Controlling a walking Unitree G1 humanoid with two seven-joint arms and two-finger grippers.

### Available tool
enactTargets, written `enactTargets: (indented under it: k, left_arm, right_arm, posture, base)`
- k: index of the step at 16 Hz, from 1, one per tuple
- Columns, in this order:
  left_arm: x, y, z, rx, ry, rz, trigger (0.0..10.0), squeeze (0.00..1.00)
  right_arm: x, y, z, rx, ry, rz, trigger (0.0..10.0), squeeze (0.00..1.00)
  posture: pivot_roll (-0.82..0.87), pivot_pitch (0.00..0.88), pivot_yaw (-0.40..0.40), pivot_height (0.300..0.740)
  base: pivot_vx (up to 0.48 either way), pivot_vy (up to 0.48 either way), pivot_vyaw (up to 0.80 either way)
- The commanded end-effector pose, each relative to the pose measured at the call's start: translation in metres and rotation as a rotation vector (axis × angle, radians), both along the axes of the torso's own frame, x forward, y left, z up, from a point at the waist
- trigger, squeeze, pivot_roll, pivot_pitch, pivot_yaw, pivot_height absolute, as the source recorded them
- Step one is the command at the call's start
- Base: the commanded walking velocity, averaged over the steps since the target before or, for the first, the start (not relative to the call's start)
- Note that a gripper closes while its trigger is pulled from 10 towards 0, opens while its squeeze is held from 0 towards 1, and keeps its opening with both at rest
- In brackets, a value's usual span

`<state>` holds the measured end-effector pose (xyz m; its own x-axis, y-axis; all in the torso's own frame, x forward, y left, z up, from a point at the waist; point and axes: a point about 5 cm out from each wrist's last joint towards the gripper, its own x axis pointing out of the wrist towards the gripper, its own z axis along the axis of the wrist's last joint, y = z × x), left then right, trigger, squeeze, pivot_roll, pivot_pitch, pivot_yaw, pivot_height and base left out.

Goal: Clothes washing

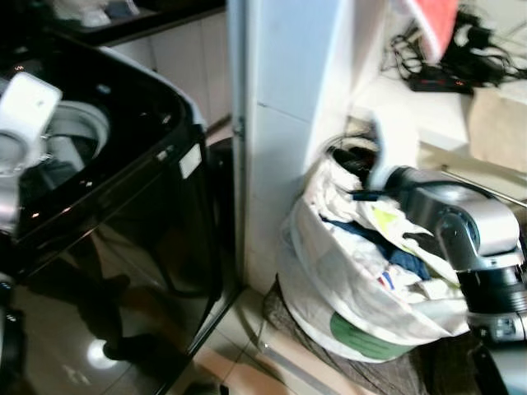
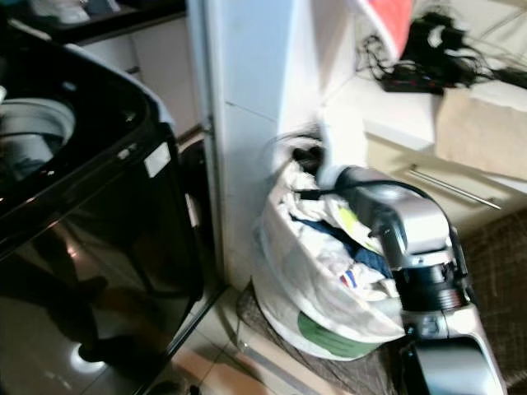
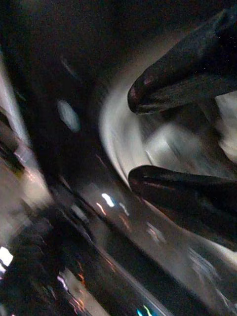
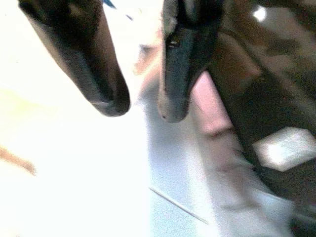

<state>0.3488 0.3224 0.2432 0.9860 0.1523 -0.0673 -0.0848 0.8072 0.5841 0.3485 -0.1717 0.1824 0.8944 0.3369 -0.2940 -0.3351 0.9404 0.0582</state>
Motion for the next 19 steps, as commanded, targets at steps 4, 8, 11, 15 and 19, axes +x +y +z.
enactTargets:
  k: [4, 8, 11, 15, 19]
  left_arm:
    - [-0.013, -0.086, -0.029, -0.198, 0.013, -0.483, 10.0, 0.00]
    - [-0.061, -0.172, -0.054, -0.304, 0.122, -0.886, 10.0, 0.00]
    - [-0.082, -0.194, -0.060, -0.372, 0.170, -0.963, 10.0, 0.00]
    - [-0.109, -0.199, -0.064, -0.399, 0.244, -0.975, 10.0, 0.00]
    - [-0.114, -0.199, -0.060, -0.411, 0.253, -0.961, 10.0, 0.00]
  right_arm:
    - [0.018, -0.024, -0.038, -0.135, 0.077, -0.077, 10.0, 1.00]
    - [0.016, -0.041, -0.073, -0.258, 0.194, -0.062, 10.0, 1.00]
    - [0.009, -0.050, -0.095, -0.384, 0.245, -0.025, 10.0, 1.00]
    - [0.000, -0.059, -0.112, -0.588, 0.262, -0.016, 10.0, 0.02]
    - [-0.001, -0.064, -0.113, -0.618, 0.225, -0.053, 0.0, 0.00]
  posture:
    - [0.01, 0.024, 0.012, 0.740]
    - [0.03, 0.041, 0.016, 0.740]
    - [0.05, 0.062, 0.023, 0.740]
    - [0.11, 0.102, 0.036, 0.740]
    - [0.11, 0.096, 0.036, 0.740]
  base:
    - [0.000, 0.000, 0.00]
    - [0.000, 0.000, 0.00]
    - [0.000, 0.000, 0.00]
    - [0.000, 0.000, 0.00]
    - [0.000, 0.000, 0.00]
